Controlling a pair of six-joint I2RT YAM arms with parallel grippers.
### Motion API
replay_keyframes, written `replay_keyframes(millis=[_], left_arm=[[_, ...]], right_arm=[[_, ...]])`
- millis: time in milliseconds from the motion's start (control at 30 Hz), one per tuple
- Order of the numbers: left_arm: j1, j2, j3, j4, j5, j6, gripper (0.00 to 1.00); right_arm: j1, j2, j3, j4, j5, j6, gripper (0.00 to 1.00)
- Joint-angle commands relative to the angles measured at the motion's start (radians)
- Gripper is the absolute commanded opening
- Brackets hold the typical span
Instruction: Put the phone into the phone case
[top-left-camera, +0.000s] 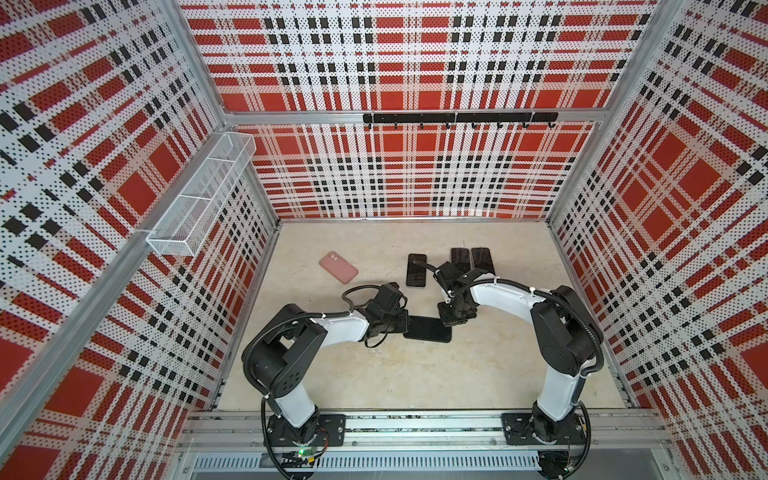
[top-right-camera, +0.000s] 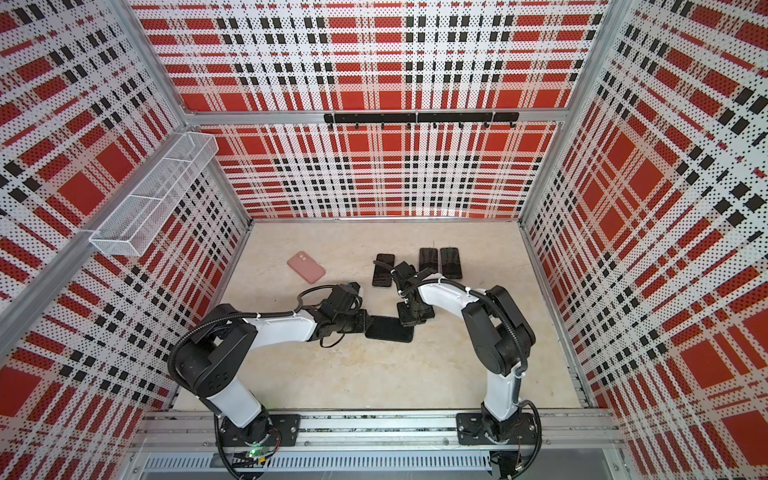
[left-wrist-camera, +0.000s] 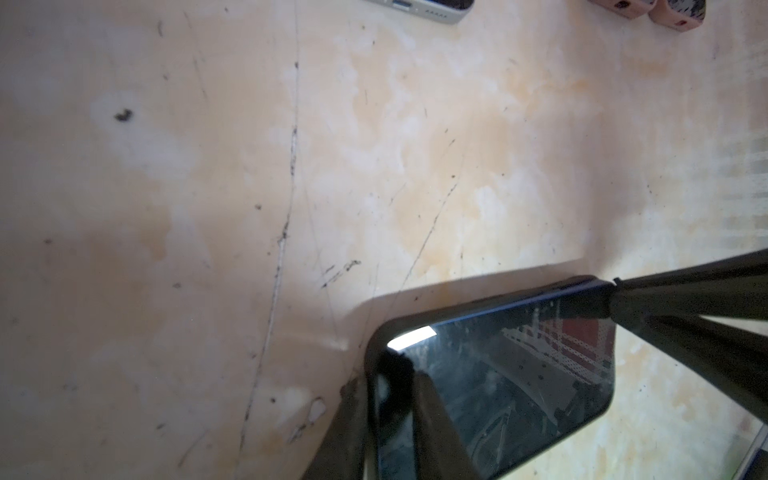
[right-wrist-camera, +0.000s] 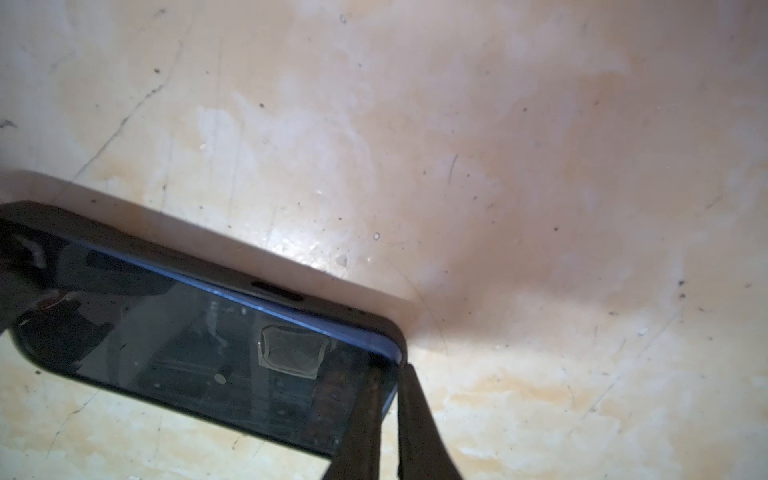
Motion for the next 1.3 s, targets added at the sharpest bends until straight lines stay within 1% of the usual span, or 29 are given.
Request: replay_keyframes(millis=[0,200,333,400,533,633,733,1000,1167,1267], left_arm=[[-0.02,0.028,-0.015,-0.052,-0.024,0.015,0.22],[-0.025,0.026,-0.019,-0.051,-0.025,0.012,0.22],[-0.024,0.021,-0.009,-0.062,-0.023,0.019,0.22],[-0.023,0.019,0.003,-0.08,-0.032,0.027,0.22],[-0.017,0.025,0.009,-0.09,-0.034,0.031,0.22],[-0.011,0.027,0.011,-0.088,-0.03,0.028,0.22],[-0.007,0.029,0.016,-0.089,-0.024,0.029,0.22],[-0.005,0.037,0.021,-0.073,-0.008,0.025,0.22],[-0.006,0.048,0.037,-0.069,-0.002,0.025,0.22],[-0.004,0.038,0.051,-0.083,-0.007,0.022,0.22]], right_arm=[[0.031,0.18,-0.102,0.065,-0.037,0.007,0.09],[0.034,0.208,-0.119,0.091,-0.058,0.003,0.09],[0.02,0.131,-0.079,0.052,-0.032,-0.011,0.09],[0.006,0.065,-0.032,-0.002,0.005,-0.026,0.12],[-0.025,-0.045,0.053,-0.099,0.042,-0.063,0.23],[-0.04,-0.073,0.057,-0.1,0.018,-0.081,0.28],[-0.045,-0.058,0.055,-0.08,-0.014,-0.1,0.31],[-0.044,-0.014,0.031,0.003,-0.133,-0.124,0.29],[-0.044,0.008,0.02,0.023,-0.154,-0.133,0.27],[-0.044,-0.017,0.02,0.012,-0.143,-0.139,0.26]])
